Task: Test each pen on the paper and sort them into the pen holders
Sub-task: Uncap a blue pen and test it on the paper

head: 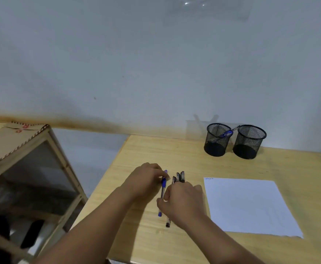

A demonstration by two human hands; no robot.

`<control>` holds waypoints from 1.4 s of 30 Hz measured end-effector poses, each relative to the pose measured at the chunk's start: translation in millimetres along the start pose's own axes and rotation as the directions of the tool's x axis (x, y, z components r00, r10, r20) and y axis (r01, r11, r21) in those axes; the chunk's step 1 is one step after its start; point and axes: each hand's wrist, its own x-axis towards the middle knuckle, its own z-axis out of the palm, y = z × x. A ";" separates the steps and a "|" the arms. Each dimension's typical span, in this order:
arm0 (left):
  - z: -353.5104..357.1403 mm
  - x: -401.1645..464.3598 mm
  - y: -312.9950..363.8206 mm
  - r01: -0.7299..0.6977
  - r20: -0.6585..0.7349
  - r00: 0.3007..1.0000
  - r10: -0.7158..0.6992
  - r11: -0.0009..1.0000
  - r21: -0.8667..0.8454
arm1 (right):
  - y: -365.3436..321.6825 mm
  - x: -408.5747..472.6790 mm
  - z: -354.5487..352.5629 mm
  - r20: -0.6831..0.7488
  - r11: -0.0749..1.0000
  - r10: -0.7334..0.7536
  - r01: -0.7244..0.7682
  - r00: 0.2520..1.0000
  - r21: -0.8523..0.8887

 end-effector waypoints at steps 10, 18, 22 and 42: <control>-9.5 -19.0 -15.7 -0.090 -0.163 0.980 0.115 0.985 0.149 | 8.2 -10.8 -23.3 0.017 0.977 0.057 -0.059 0.998 0.204; -18.4 -20.8 27.5 -0.198 -0.245 0.952 0.186 0.980 -0.026 | 60.6 -30.0 -52.1 -0.012 0.951 0.020 -0.015 1.000 0.308; -9.1 -14.0 58.4 -0.284 -0.253 0.933 0.255 0.955 -0.087 | 76.9 -34.9 -60.7 -0.026 0.935 -0.039 0.046 0.999 0.351; 21.1 -2.5 120.5 -0.184 -0.176 0.977 0.121 0.898 -0.399 | 140.7 -50.7 -75.6 0.006 0.879 -0.095 0.081 0.995 0.471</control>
